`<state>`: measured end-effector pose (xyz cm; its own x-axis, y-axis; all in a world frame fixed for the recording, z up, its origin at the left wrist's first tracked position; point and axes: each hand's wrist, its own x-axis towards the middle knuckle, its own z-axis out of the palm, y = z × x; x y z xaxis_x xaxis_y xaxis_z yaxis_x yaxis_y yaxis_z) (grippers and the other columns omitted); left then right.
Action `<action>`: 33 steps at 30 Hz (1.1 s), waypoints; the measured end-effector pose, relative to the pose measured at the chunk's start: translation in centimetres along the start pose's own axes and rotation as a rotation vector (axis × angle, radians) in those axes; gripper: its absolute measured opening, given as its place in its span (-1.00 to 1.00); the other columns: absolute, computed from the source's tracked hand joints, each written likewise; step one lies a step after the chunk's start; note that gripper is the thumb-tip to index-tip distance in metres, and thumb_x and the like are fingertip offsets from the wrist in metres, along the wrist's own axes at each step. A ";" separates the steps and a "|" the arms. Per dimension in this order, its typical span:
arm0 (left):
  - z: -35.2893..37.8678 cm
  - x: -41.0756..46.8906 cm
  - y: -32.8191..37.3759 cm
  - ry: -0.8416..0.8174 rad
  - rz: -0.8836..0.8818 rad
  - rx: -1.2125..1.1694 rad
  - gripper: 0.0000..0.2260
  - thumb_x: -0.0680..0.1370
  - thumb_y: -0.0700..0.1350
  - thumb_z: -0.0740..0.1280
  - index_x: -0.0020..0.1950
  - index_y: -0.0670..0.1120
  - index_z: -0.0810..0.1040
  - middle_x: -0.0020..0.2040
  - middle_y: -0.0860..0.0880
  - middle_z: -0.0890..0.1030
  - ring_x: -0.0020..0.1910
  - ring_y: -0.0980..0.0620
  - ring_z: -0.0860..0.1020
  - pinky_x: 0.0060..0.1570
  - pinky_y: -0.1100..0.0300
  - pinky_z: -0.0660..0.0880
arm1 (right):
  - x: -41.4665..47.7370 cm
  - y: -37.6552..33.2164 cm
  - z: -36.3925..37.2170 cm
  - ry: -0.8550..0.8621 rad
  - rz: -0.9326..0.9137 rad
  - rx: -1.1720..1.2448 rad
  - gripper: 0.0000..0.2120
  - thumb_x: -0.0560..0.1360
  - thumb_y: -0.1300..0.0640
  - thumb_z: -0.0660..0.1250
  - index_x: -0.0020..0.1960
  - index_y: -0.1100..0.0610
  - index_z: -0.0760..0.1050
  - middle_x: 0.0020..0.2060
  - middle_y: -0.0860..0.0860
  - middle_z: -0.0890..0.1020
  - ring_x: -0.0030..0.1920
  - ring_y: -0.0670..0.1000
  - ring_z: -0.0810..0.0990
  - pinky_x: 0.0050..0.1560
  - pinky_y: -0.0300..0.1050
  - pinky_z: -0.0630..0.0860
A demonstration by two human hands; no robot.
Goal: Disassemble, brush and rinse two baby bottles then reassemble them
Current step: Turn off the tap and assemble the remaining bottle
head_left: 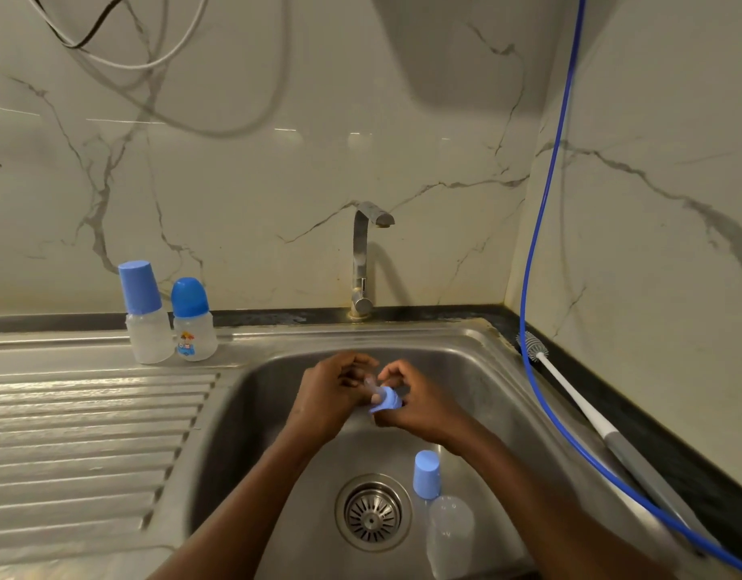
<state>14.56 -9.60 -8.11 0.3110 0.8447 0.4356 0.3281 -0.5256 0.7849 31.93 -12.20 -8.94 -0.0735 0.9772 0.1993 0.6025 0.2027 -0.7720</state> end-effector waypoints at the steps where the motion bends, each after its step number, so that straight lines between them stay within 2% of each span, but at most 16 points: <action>1: 0.0 0.0 -0.1 0.041 0.010 -0.005 -0.66 0.46 -0.27 0.48 0.12 0.05 0.55 -0.07 0.04 0.66 -0.13 0.19 0.64 -0.04 0.26 0.61 | 0.0 0.4 0.2 -0.005 -0.007 -0.076 -0.57 0.34 0.13 0.54 0.15 0.03 0.47 -0.05 -0.02 0.60 -0.10 -0.11 0.56 -0.09 -0.24 0.52; 3: -0.3 0.2 -0.5 0.189 -0.021 -0.048 -0.64 0.48 -0.25 0.47 0.20 0.04 0.54 -0.02 0.05 0.63 -0.09 0.16 0.63 -0.07 0.27 0.59 | 0.1 0.8 0.3 0.049 -0.028 -0.197 -0.65 0.35 0.14 0.53 0.10 0.09 0.56 -0.10 -0.02 0.61 -0.12 -0.09 0.56 -0.06 -0.18 0.53; 6: -1.4 0.2 -1.4 0.384 -0.125 -0.081 -0.69 0.53 -0.22 0.41 0.23 0.03 0.52 -0.06 0.04 0.61 -0.08 0.13 0.62 -0.06 0.23 0.58 | 0.7 -1.1 -1.9 0.451 -0.150 -0.127 -0.71 0.37 0.15 0.54 0.06 0.12 0.59 -0.15 -0.07 0.60 -0.16 -0.15 0.55 -0.14 -0.43 0.41; 9: -1.5 0.0 -1.8 0.391 -0.175 -0.078 -0.73 0.56 -0.22 0.37 0.21 0.03 0.50 -0.10 0.01 0.61 -0.13 0.07 0.63 -0.13 0.21 0.58 | 0.9 -1.9 -3.2 0.726 -0.351 -0.099 -0.80 0.41 0.17 0.50 0.00 0.11 0.57 -0.21 -0.10 0.60 -0.24 -0.18 0.53 -0.20 -0.40 0.41; 10: -1.2 -0.2 -1.7 0.323 -0.176 -0.060 -0.72 0.55 -0.22 0.38 0.21 0.03 0.50 -0.10 0.01 0.62 -0.14 0.06 0.63 -0.14 0.19 0.59 | 0.6 -0.9 -2.7 0.652 -0.293 -0.163 -0.84 0.42 0.17 0.49 -0.04 0.10 0.56 -0.24 -0.09 0.57 -0.27 -0.17 0.51 -0.21 -0.34 0.41; 12: -0.3 -0.7 -1.4 0.073 -0.179 -0.034 -0.70 0.53 -0.21 0.40 0.23 0.02 0.51 -0.09 0.00 0.64 -0.16 0.05 0.65 -0.12 0.11 0.62 | -0.2 1.2 -1.4 0.301 -0.028 -0.266 -0.87 0.42 0.16 0.50 -0.16 0.14 0.54 -0.33 -0.04 0.52 -0.31 -0.07 0.49 -0.25 -0.23 0.39; 13: 0.1 -0.9 -1.4 -0.083 -0.201 -0.025 -0.69 0.52 -0.21 0.42 0.23 0.01 0.52 -0.08 0.00 0.65 -0.17 0.04 0.66 -0.13 0.09 0.62 | 0.0 1.4 -1.8 0.278 0.030 -0.253 -0.86 0.43 0.14 0.48 -0.16 0.19 0.56 -0.34 -0.01 0.54 -0.30 -0.02 0.51 -0.25 -0.18 0.42; 16: 0.8 -0.7 -1.4 -0.455 -0.268 0.037 -0.68 0.48 -0.18 0.47 0.21 0.00 0.56 -0.04 0.01 0.65 -0.18 0.04 0.66 -0.10 0.03 0.61 | 1.2 -0.1 -3.6 0.738 -0.225 -0.165 -0.82 0.46 0.10 0.46 0.03 0.13 0.57 -0.18 -0.05 0.60 -0.20 -0.09 0.55 -0.18 -0.24 0.49; 18: 1.4 -1.0 -1.1 -0.600 -0.294 0.112 -0.60 0.46 -0.11 0.51 0.26 0.04 0.54 0.07 0.01 0.61 -0.10 0.05 0.62 -0.03 0.04 0.61 | 0.7 0.1 -3.1 0.629 -0.175 -0.222 -0.88 0.49 0.10 0.42 -0.01 0.09 0.55 -0.18 -0.05 0.58 -0.21 -0.10 0.52 -0.14 -0.18 0.51; 19: 1.9 -1.3 -0.9 -0.660 -0.287 0.149 -0.55 0.44 -0.06 0.53 0.30 0.09 0.51 0.13 0.02 0.58 -0.03 0.05 0.61 0.02 0.06 0.60 | 0.2 0.7 -2.3 0.401 -0.029 -0.269 -0.92 0.50 0.11 0.41 -0.06 0.10 0.55 -0.22 -0.01 0.57 -0.23 -0.07 0.51 -0.12 -0.08 0.53; 20: 2.3 -1.7 -0.7 -0.708 -0.275 0.172 -0.49 0.43 -0.01 0.54 0.33 0.15 0.47 0.18 0.04 0.56 0.03 0.06 0.61 0.09 0.07 0.59 | -0.3 1.5 -1.6 0.234 0.073 -0.314 -0.92 0.50 0.13 0.41 -0.06 0.13 0.57 -0.22 0.01 0.58 -0.24 -0.05 0.50 -0.08 -0.05 0.55; 21: 2.6 -1.9 -0.3 -0.747 -0.260 0.186 -0.43 0.41 0.03 0.55 0.37 0.20 0.44 0.21 0.06 0.54 0.08 0.07 0.60 0.15 0.07 0.58 | -0.2 1.8 -1.6 0.245 0.102 -0.311 -0.90 0.48 0.14 0.43 -0.03 0.14 0.58 -0.19 0.02 0.59 -0.21 -0.05 0.51 -0.09 -0.11 0.54; 24: 3.6 -2.3 0.6 -0.820 -0.188 0.243 -0.31 0.39 0.09 0.56 0.43 0.32 0.32 0.31 0.07 0.50 0.19 0.09 0.55 0.29 0.07 0.48 | 0.9 1.0 -2.8 0.561 -0.027 -0.135 -0.74 0.40 0.22 0.50 0.06 0.14 0.56 -0.14 -0.06 0.59 -0.15 -0.11 0.51 -0.18 -0.42 0.40; 27: 5.3 -3.0 1.5 -0.884 -0.062 0.329 -0.24 0.38 0.09 0.56 0.48 0.35 0.25 0.41 0.08 0.41 0.29 0.06 0.47 0.32 0.14 0.40 | 0.3 1.3 -2.2 0.473 0.039 -0.110 -0.77 0.40 0.23 0.50 0.03 0.15 0.57 -0.15 -0.06 0.60 -0.14 -0.11 0.53 -0.07 -0.21 0.52; 29: 6.8 -3.8 1.6 -0.937 0.049 0.377 -0.23 0.38 0.05 0.57 0.49 0.30 0.27 0.38 0.00 0.40 0.30 0.01 0.44 0.28 0.16 0.39 | 0.2 2.2 -2.1 0.507 0.119 -0.094 -0.82 0.43 0.17 0.48 0.01 0.13 0.56 -0.18 -0.09 0.58 -0.15 -0.10 0.53 -0.18 -0.26 0.46; 33: 8.6 -4.4 0.6 -1.015 0.134 0.456 -0.35 0.40 -0.03 0.56 0.41 0.26 0.38 0.28 -0.09 0.43 0.27 -0.07 0.43 0.29 -0.03 0.43 | 0.6 2.5 -2.5 0.564 0.107 -0.042 -0.84 0.45 0.12 0.48 -0.02 0.10 0.56 -0.20 -0.10 0.59 -0.18 -0.10 0.54 -0.27 -0.42 0.37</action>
<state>21.03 -14.54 -13.33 0.8832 0.4141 -0.2200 0.4688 -0.7698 0.4331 35.37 -11.28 -9.21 0.4181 0.8046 0.4216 0.6151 0.0908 -0.7832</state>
